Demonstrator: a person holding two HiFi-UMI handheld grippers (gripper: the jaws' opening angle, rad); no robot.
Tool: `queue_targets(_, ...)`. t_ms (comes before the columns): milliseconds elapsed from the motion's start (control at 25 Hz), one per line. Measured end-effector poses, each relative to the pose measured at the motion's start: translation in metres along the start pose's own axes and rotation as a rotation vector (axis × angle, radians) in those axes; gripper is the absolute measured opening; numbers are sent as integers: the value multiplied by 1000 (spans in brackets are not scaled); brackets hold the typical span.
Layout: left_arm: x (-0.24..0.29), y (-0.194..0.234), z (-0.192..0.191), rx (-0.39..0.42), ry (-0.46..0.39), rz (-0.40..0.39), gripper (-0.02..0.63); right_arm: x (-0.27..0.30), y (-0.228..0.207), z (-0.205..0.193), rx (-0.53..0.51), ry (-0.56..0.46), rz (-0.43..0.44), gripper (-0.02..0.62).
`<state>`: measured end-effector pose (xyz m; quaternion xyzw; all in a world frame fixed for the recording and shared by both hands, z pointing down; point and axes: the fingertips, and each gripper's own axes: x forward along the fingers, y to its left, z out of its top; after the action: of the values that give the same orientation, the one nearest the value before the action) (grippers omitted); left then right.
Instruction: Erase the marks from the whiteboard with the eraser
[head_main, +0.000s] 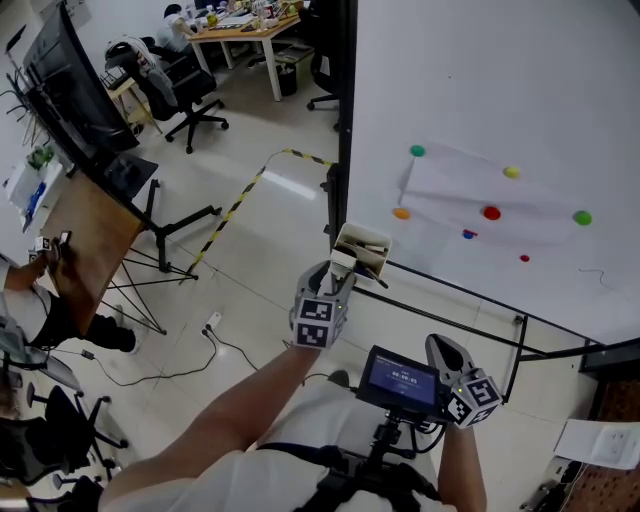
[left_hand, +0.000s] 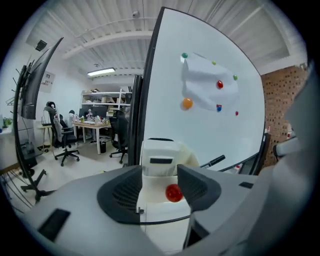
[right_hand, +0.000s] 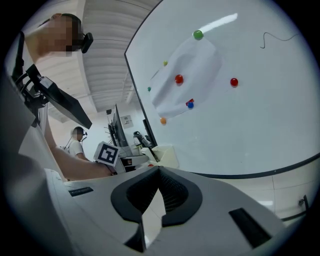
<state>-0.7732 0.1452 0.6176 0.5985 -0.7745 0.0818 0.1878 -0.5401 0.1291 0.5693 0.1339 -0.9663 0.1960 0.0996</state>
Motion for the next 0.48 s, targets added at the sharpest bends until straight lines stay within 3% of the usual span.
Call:
queue_targets(280,15,-14,14,105,-2,41,234,-4,-39,22,-12,-8,-1,8)
queue_targets(480,24,-17,14,119,-13,54,250,-9,-59,26,0,0,0,8)
